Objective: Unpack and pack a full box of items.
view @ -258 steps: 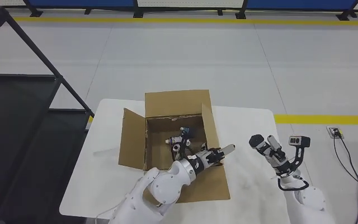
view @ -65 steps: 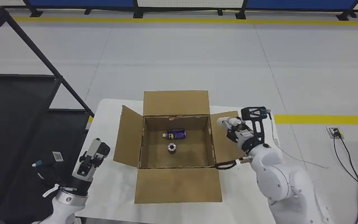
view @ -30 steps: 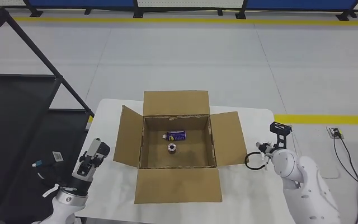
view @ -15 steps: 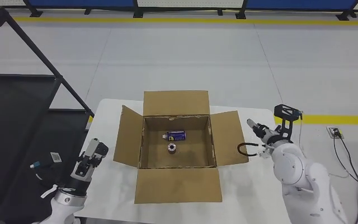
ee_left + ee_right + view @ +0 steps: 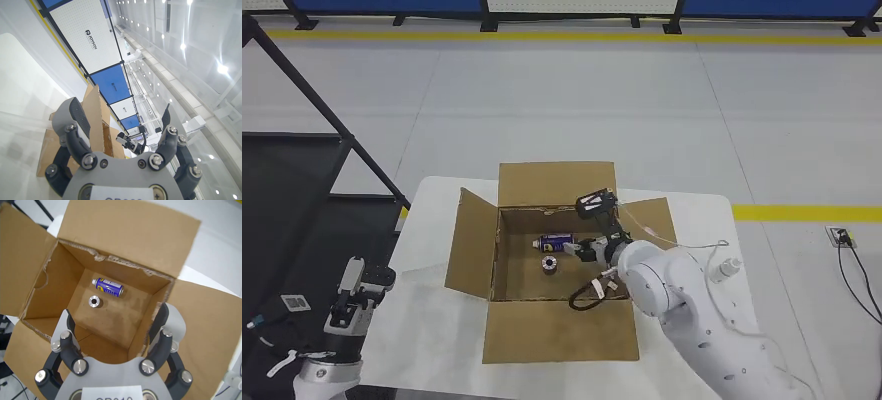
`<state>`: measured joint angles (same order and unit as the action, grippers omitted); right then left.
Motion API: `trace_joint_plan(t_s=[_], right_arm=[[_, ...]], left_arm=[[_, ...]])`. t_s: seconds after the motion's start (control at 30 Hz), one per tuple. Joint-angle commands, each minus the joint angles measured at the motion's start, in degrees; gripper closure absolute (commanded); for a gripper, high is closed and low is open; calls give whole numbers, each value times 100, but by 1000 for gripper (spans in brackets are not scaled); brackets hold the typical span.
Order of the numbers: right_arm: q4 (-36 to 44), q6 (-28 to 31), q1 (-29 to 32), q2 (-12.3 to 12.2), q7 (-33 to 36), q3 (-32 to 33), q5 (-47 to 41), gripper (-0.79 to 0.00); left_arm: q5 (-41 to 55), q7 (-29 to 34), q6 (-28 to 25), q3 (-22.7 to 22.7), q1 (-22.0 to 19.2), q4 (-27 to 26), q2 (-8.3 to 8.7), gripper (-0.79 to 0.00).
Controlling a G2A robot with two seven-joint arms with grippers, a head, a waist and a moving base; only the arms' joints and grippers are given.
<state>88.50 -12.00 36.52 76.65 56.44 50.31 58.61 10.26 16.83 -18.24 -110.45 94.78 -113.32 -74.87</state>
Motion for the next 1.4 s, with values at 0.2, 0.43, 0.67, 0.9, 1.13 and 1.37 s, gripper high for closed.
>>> trace_joint_plan(t_s=[0.2, 0.43, 0.67, 0.9, 1.13, 1.37], right_arm=[[-2298, -217, -1189, 704, -413, -1197, -847, -785], [-3553, 139, -1706, 1255, -576, -1745, -1454, -785], [-4169, 284, -1846, 1628, -559, -2137, -1434, -785], [-4797, 401, -1958, 1964, -630, -2307, -1515, -462], [-5425, 620, -2104, 2226, -777, -2293, -1683, -385], [-6015, 812, -2237, 2442, -888, -2240, -1818, -502]], left_arm=[[162, 59, -41, -99, 38, 81, 16, -785], [170, 62, -41, -104, 36, 85, 18, -785], [170, 62, -41, -104, 36, 85, 18, -785], [170, 62, -41, -104, 36, 85, 18, -785], [170, 62, -41, -104, 36, 85, 18, -785], [170, 62, -41, -104, 36, 85, 18, -785]])
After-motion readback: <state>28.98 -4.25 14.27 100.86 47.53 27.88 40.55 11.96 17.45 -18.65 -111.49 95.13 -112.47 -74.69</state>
